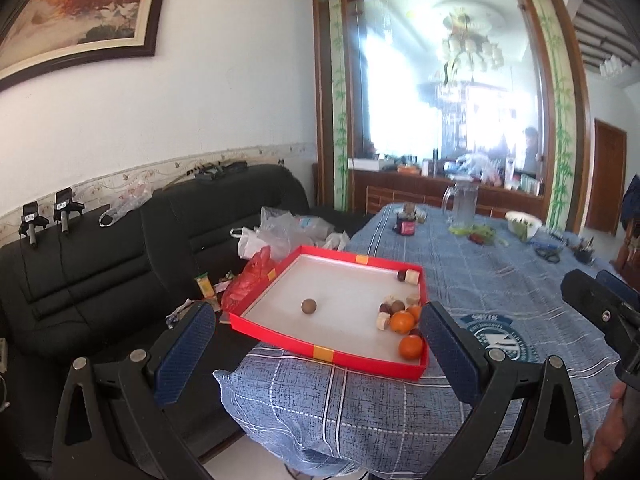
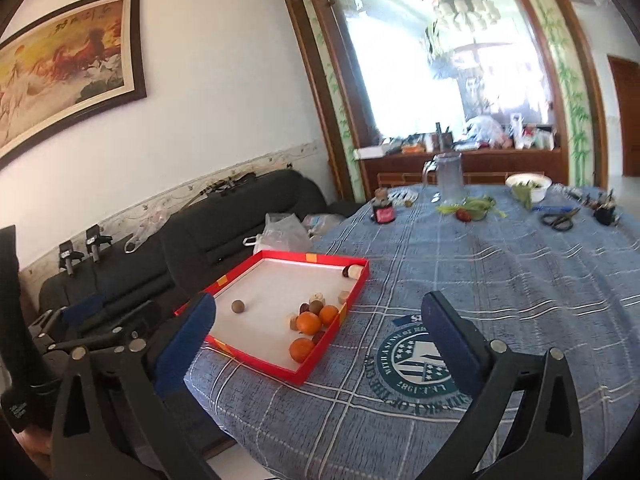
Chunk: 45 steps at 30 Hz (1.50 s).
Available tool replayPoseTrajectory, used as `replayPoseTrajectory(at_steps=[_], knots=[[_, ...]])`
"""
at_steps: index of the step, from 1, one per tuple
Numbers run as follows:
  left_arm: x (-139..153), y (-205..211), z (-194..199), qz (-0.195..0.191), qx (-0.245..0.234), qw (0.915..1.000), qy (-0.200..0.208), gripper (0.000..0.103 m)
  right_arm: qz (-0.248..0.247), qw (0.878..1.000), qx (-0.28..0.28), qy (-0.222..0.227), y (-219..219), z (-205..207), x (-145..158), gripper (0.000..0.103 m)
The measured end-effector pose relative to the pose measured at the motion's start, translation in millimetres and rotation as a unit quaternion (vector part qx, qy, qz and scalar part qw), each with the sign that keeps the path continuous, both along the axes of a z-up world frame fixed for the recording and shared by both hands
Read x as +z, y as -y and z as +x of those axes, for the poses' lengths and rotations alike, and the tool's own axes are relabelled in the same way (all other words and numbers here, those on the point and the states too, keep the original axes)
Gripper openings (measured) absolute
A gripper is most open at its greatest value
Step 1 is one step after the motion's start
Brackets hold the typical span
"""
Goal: Organize fruits
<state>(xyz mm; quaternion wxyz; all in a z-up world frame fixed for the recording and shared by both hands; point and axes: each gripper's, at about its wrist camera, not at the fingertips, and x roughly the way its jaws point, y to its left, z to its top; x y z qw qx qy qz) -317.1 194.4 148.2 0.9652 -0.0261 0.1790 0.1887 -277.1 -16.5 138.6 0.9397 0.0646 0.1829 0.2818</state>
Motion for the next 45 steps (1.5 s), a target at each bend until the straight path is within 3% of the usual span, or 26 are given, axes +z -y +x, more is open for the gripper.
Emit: replayPoseTrajectory(at_steps=[8, 45], knots=[[2, -9, -8, -0.006, 0.028, 0.9995, 0.014, 0.103, 0.005, 0.999, -0.006, 0.043, 4, -39, 10, 0.103], [-4, -31, -21, -0.021, 0.029, 0.9993, 0.008, 0.103, -0.021, 0.999, 0.031, 0.038, -30, -50, -6, 0.103]])
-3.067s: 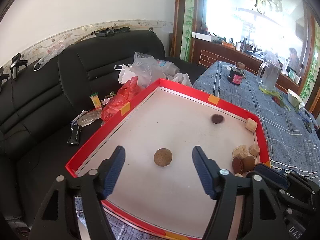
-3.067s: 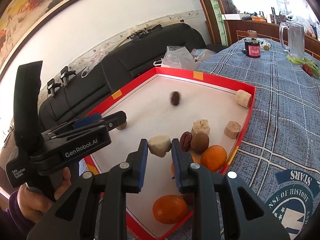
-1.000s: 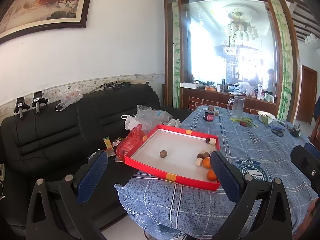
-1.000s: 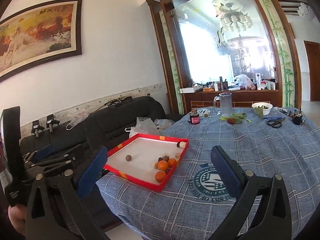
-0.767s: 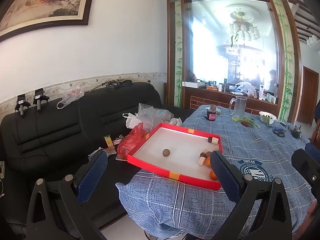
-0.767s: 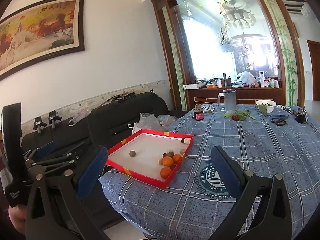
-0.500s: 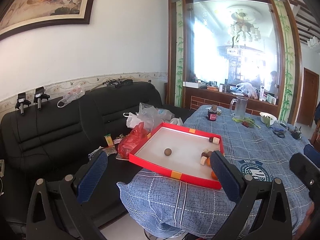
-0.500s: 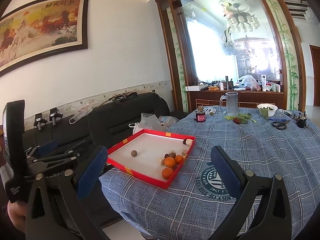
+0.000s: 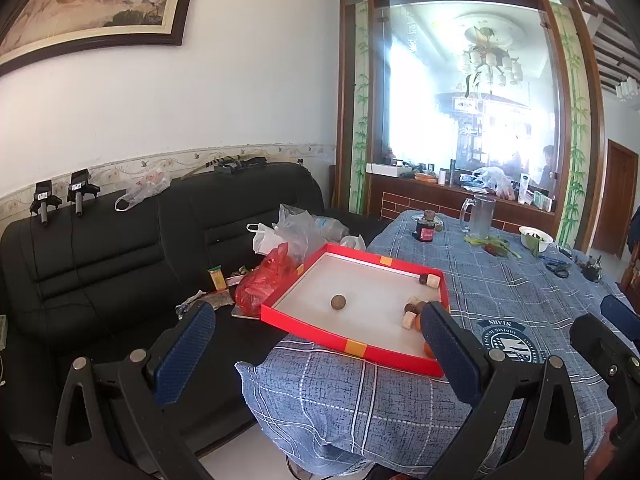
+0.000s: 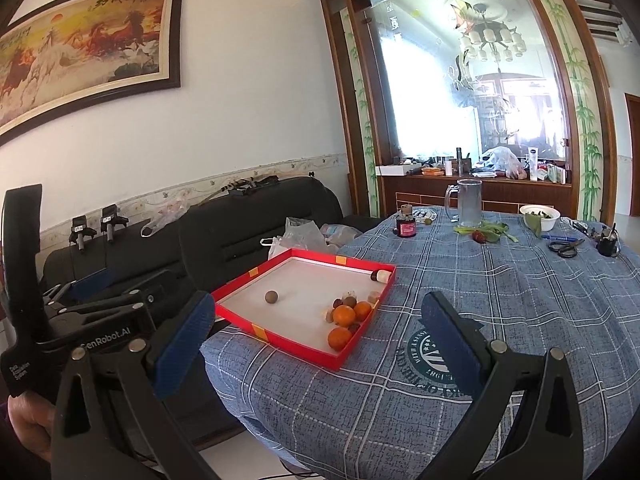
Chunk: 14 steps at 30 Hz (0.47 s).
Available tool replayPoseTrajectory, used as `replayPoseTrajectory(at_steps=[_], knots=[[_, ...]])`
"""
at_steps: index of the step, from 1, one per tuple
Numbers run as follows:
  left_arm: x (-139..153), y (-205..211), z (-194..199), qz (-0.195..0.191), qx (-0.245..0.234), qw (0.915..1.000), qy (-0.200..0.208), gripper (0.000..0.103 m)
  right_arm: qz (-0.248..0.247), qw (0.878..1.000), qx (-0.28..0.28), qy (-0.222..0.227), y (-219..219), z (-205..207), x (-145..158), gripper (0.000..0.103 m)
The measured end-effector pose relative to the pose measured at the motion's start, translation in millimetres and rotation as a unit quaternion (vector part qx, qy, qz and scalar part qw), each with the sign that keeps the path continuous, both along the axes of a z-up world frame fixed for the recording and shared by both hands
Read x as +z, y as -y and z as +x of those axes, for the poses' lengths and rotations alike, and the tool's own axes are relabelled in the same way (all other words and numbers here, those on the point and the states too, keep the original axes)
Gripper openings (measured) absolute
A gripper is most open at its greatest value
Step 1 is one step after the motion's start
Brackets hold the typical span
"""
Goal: Organize fruits
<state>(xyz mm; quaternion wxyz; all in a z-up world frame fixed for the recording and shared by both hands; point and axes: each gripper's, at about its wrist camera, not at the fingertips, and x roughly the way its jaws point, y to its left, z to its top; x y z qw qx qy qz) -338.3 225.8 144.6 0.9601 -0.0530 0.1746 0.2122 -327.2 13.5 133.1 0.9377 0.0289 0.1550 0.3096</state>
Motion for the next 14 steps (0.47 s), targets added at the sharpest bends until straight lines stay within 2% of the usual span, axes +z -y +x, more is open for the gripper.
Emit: replayPoseTrajectory(at_steps=[9, 12, 14], knots=[[5, -6, -2, -0.016, -0.018, 0.9996, 0.014, 0.103, -0.002, 1.0, 0.008, 0.001, -7, 1, 1, 0.103], [11, -2, -4, 0.005, -0.012, 0.9988, 0.048, 0.103, 0.0, 1.0, 0.013, -0.004, -12, 7, -1, 0.103], [12, 5, 5, 0.015, -0.022, 0.9984, 0.05, 0.103, -0.001, 1.0, 0.016, -0.008, -16, 14, -2, 0.103]])
